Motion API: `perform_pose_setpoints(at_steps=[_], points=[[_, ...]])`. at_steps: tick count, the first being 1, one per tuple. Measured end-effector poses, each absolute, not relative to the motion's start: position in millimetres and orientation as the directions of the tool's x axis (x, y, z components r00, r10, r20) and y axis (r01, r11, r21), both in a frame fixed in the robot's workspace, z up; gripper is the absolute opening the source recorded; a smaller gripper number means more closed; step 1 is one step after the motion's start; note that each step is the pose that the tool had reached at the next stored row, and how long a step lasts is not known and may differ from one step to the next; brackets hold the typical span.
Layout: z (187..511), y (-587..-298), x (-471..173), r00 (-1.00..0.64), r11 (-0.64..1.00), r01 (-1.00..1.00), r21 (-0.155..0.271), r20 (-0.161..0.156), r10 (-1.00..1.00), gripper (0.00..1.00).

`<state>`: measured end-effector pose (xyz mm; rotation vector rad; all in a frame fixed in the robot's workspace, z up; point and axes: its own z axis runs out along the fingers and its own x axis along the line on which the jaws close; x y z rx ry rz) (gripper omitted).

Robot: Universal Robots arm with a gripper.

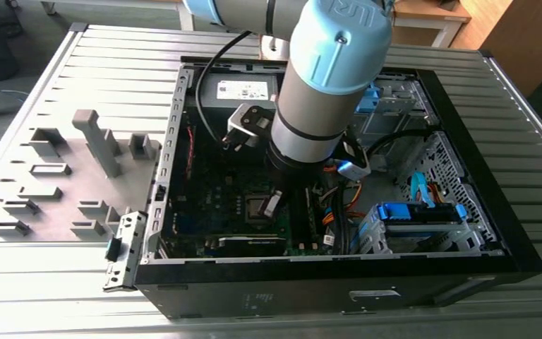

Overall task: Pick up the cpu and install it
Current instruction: 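Install the first cpu locking lever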

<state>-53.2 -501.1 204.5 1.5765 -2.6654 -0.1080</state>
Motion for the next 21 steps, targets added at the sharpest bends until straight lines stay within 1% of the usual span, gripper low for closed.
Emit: perform_pose_setpoints(at_steps=[21], points=[[196.0, -501.6, -53.1, -0.485, 0.484, -0.872, 0.079, 0.007, -0.875, 0.11]])
